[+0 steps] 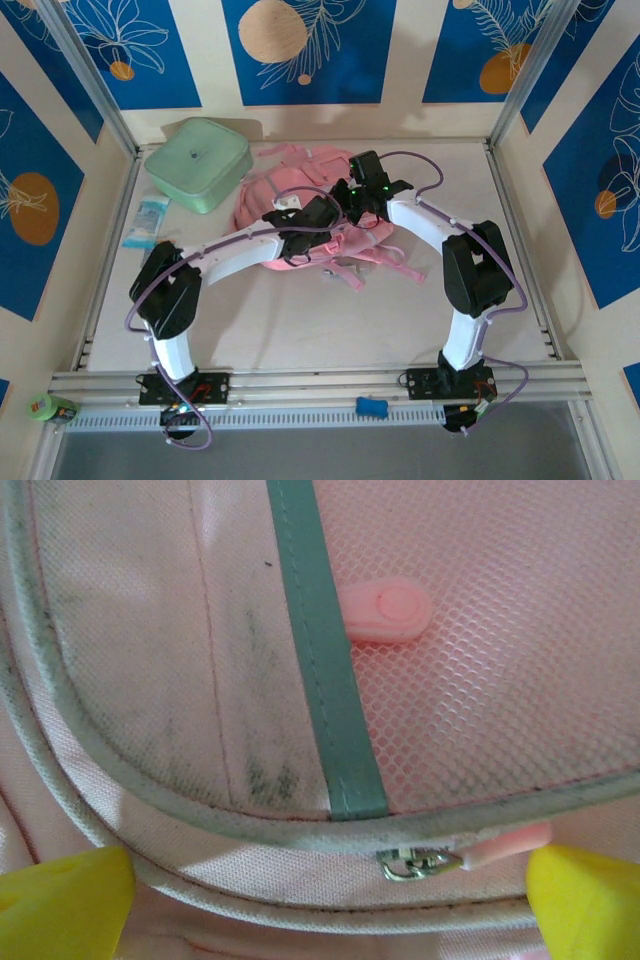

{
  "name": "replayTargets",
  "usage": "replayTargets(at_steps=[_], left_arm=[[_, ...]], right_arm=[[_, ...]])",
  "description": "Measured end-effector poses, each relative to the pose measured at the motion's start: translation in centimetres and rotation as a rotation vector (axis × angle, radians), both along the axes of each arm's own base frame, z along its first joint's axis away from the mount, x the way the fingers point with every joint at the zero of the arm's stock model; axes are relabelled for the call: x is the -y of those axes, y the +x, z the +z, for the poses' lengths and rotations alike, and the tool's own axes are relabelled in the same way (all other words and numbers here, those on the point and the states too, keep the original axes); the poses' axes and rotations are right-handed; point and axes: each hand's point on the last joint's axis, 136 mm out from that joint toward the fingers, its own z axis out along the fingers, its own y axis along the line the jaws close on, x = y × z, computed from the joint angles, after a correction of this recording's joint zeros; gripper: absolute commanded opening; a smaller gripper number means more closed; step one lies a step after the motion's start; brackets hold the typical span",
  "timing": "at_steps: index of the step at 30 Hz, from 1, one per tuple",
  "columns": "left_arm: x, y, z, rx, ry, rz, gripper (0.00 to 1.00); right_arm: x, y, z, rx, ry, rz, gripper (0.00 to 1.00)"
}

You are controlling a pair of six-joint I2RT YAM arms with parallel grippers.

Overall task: Pack the student bag
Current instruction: Unzip the student bag at the center of the table.

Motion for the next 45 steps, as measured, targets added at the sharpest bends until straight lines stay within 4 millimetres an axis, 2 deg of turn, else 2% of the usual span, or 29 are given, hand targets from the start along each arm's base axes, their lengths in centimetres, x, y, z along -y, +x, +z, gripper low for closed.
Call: replayTargets(at_steps=[9, 17, 26, 28, 36, 45], left_arm=[[-0.3, 0.4, -0.3, 0.014, -0.023, 0.028, 0.99], [0.0, 1.1, 1.2, 0.07, -0.062, 0.041, 0.99], [-0.3, 1.7, 1.2, 0.067, -0.087, 0.051, 1.0], [-0.3, 1.7, 1.2, 0.063, -0.089, 0.049, 0.96], [-0.8, 1.2, 0.9, 0.07, -0.11, 0.032, 0.67], [-0.2, 1.3, 0.8, 0.052, -0.135, 0.005, 0.39]], right_arm=[[-0.1, 0.0, 0.1, 0.004, 0.005, 0.003, 0.0], [-0.1, 0.1, 0.0, 0.003, 0.007, -0.003, 0.0], [-0.1, 0.2, 0.1, 0.01, 0.011, -0.004, 0.0], [-0.1, 0.2, 0.2, 0.011, 0.011, -0.004, 0.0], [-0.5, 0.0, 0.2, 0.012, 0.016, 0.003, 0.0], [-0.6, 0.0, 0.2, 0.014, 0.016, 0.003, 0.0]])
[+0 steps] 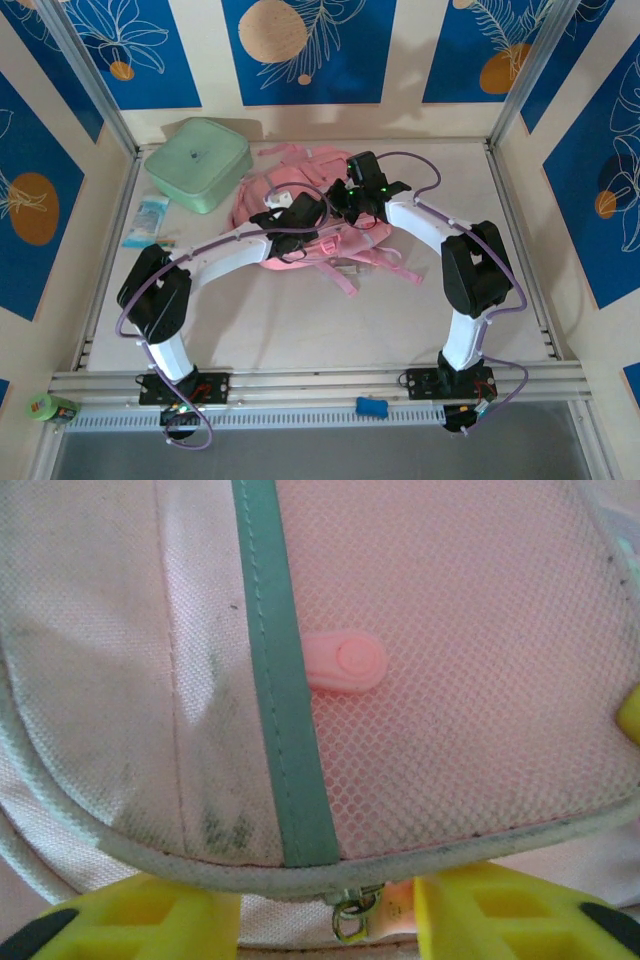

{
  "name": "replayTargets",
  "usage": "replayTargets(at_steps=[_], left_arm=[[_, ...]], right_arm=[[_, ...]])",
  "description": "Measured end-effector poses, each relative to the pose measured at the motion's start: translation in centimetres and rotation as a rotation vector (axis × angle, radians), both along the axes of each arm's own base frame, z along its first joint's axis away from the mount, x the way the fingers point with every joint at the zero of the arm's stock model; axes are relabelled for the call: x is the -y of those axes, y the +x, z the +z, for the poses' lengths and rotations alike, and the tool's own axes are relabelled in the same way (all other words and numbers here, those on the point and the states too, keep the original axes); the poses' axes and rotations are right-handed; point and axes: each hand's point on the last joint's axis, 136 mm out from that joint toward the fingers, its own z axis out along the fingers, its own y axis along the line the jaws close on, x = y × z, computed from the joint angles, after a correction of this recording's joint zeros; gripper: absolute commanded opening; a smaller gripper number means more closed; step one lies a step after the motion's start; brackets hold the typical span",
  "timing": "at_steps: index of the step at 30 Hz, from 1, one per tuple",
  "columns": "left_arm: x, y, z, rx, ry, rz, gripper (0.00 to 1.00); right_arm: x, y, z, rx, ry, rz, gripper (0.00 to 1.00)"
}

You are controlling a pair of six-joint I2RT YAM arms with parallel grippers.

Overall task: Pack the student bag
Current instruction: Unzip the student bag at the center of the table.

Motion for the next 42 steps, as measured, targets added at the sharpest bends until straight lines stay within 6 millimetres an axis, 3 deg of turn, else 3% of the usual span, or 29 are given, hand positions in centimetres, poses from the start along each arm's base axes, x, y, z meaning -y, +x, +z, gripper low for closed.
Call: replayTargets(at_steps=[22, 28, 35, 39, 42], left_arm=[[1.1, 1.0, -0.5, -0.019, 0.015, -0.035, 0.01], [1.1, 0.8, 0.4, -0.03, 0.012, -0.173, 0.0], [-1.6, 0.2, 1.3, -0.016, -0.022, -0.329, 0.0], [-3.7, 1.3, 1.3, -0.007, -0.016, -0.372, 0.0], [-3.9, 1.7, 1.5, 0.012, 0.003, -0.431, 0.0]], right_arm=[[0.9, 0.7, -0.1, 0.011, -0.01, -0.021, 0.0], [1.8, 1.3, -0.1, -0.004, 0.013, 0.016, 0.0], [2.3, 2.1, -0.1, -0.036, 0.042, 0.077, 0.0], [3.2, 3.4, 0.2, -0.039, 0.044, 0.094, 0.0], [3.6, 4.2, 0.4, -0.03, 0.04, 0.111, 0.0]])
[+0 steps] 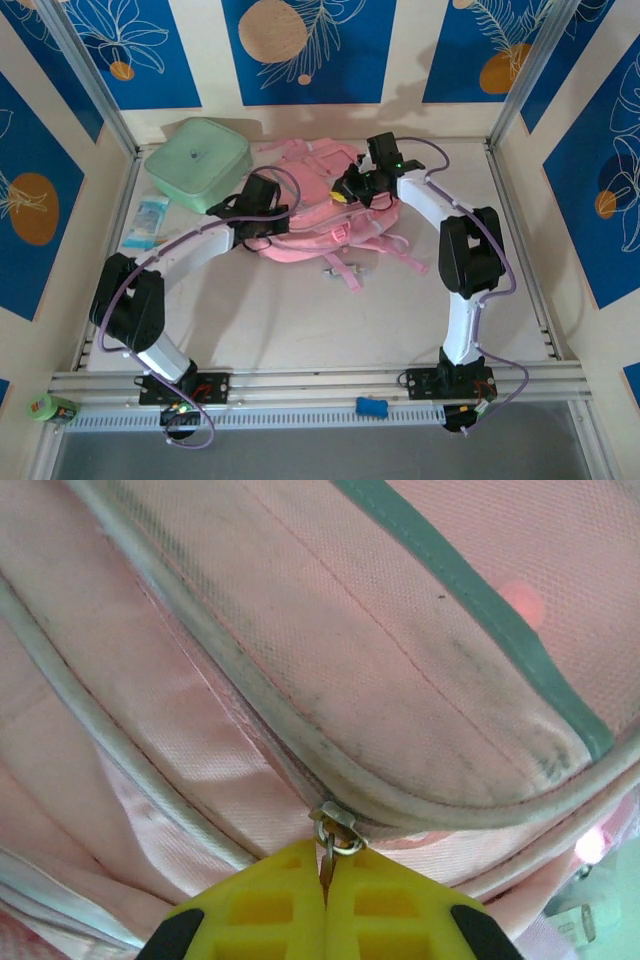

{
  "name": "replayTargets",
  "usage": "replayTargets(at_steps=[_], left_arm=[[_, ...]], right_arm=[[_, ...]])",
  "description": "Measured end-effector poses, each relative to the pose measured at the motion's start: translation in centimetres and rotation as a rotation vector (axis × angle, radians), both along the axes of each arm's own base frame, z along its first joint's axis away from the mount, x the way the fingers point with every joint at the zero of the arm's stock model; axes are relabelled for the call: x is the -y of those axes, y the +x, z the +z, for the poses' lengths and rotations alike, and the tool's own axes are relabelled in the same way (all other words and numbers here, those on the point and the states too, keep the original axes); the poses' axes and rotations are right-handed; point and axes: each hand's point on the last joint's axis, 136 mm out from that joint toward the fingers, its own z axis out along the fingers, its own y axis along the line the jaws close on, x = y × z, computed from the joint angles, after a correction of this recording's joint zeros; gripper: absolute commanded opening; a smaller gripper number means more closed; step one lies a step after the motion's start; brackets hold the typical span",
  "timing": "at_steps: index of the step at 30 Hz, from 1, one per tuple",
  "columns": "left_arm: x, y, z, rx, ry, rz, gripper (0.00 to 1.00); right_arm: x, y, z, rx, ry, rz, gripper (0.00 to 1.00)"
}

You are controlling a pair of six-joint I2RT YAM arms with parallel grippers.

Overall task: Pack the student bag
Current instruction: Unzip the student bag at the center of the table.

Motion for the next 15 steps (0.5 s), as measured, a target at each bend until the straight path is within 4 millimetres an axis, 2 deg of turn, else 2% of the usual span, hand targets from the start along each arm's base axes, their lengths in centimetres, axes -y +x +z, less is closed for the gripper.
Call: replayTargets(at_steps=[4, 7, 11, 13, 15], left_arm=[[0.8, 0.0, 0.3, 0.029, 0.005, -0.087, 0.0], [2.0, -0.2, 0.8, 0.04, -0.033, -0.131, 0.0], [3.0, -0.8, 0.6, 0.028, -0.049, -0.157, 0.0], [3.3, -1.0, 0.3, 0.027, -0.069, -0.161, 0.0], [3.5, -1.2, -0.3, 0.019, -0.086, -0.163, 0.0]], right_arm=[[0.2, 0.8, 0.1, 0.008, -0.005, 0.027, 0.0], [0.5, 1.4, 0.2, 0.01, 0.013, 0.038, 0.23], [1.4, 2.0, 1.1, 0.036, 0.067, 0.036, 0.42], [2.1, 0.9, 1.3, 0.026, 0.096, 0.026, 0.49], [3.0, -0.8, 1.2, -0.009, 0.107, 0.004, 0.51]])
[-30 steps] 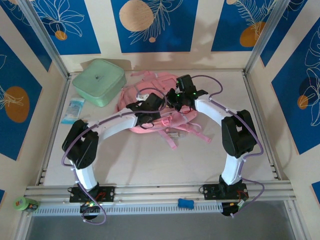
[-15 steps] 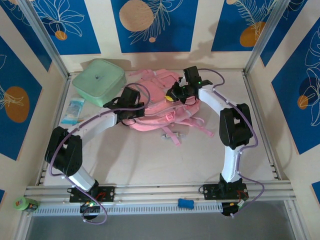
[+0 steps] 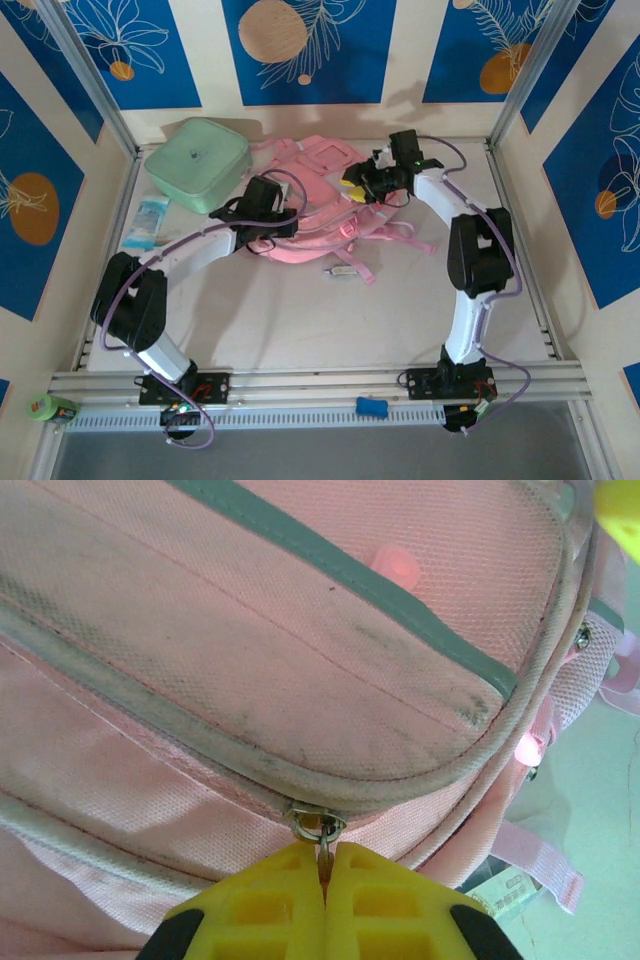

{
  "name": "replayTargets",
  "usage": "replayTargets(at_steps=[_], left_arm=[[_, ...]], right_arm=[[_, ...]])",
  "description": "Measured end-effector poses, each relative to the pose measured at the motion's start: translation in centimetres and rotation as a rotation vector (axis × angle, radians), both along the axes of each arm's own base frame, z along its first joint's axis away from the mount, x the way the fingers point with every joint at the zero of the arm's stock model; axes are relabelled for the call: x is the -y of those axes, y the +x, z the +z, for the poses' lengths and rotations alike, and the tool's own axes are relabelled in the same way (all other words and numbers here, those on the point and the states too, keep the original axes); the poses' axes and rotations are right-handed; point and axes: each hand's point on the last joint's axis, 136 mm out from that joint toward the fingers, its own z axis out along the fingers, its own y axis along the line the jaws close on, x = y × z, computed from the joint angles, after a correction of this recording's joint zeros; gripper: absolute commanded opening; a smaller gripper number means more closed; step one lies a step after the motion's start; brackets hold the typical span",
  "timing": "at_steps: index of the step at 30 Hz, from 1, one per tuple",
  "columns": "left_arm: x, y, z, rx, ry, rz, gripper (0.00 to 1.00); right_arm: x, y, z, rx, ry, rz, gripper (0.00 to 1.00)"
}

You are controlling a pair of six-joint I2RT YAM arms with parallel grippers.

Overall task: Pack the student bag
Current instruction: Unzip the student bag at the center of the table.

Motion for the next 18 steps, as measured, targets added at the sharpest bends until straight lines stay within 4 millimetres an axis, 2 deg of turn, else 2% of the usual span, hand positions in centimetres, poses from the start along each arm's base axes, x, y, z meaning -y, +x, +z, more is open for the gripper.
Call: replayTargets(at_steps=[2, 5, 9, 13, 18], left_arm=[[0.1, -0.2, -0.4, -0.01, -0.009, 0.0, 0.0], [0.3, -0.1, -0.4, -0.008, -0.018, -0.005, 0.0], [0.5, -0.1, -0.4, -0.008, -0.032, -0.007, 0.0], [0.5, -0.1, -0.5, -0.01, -0.033, -0.01, 0.0], [0.5, -0.2, -0.6, -0.009, -0.031, -0.012, 0.0]], right_arm=[[0.2, -1.9, 0.1, -0.026, 0.029, -0.017, 0.52], [-1.1, -4.9, -0.3, -0.077, 0.085, -0.03, 0.52], [-4.8, -7.7, -2.1, -0.164, 0.115, -0.014, 0.51], [-8.1, -8.3, -1.8, -0.161, 0.143, 0.001, 0.48], [-8.9, -7.6, -2.1, -0.156, 0.145, -0.046, 0.41]])
